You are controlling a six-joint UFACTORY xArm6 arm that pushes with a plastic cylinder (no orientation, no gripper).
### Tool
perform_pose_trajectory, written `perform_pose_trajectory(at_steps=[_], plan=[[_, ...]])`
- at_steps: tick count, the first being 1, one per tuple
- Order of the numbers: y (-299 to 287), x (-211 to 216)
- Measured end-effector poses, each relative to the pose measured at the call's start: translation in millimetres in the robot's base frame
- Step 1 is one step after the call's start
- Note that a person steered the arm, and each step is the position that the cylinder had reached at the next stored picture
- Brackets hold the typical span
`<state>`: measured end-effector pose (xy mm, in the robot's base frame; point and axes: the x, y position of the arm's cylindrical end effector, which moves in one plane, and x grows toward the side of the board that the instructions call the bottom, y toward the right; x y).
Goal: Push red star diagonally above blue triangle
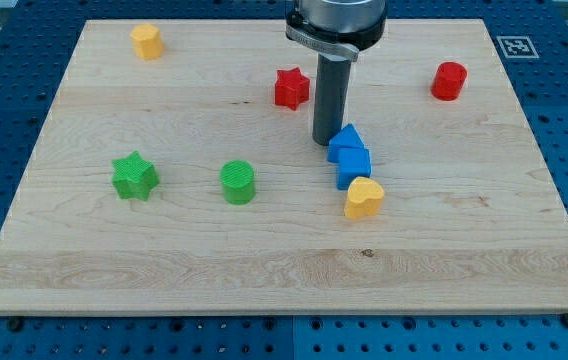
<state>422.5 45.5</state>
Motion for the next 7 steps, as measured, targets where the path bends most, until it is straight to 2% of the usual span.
perform_pose_trajectory(at_steps=[1,2,4,6,7], plan=[[-1,0],[-39,-7],[-51,-9],[-117,-49],[-139,-86]])
